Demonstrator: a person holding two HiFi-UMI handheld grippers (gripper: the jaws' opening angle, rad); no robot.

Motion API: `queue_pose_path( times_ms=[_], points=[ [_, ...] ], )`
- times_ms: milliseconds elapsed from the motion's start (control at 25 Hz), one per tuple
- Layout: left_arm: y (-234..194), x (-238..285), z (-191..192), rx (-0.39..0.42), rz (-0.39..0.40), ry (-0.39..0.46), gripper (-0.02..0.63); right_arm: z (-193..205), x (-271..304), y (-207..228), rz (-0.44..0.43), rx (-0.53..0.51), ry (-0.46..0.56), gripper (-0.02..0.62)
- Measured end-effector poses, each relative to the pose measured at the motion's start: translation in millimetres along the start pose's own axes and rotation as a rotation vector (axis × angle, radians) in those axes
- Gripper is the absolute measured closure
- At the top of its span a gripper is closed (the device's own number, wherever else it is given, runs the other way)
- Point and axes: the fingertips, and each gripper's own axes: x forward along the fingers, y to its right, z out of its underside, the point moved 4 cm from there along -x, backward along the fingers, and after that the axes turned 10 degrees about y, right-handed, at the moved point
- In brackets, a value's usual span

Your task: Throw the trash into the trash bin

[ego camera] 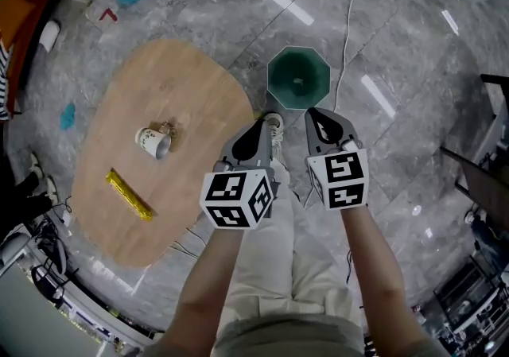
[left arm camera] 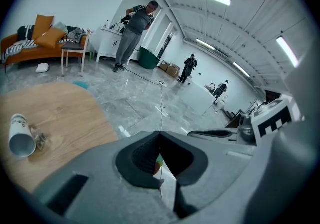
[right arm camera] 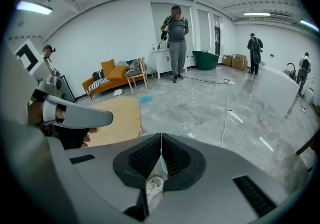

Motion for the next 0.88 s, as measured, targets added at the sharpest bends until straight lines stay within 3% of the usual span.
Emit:
queue_pose_path(
  times_ms=[880],
  points=[
    [28,-108,-44,0.015,-0.001,0.066,0.606,-60,-88,-67,-0.027,-0.062,0.064,0.583]
  ],
)
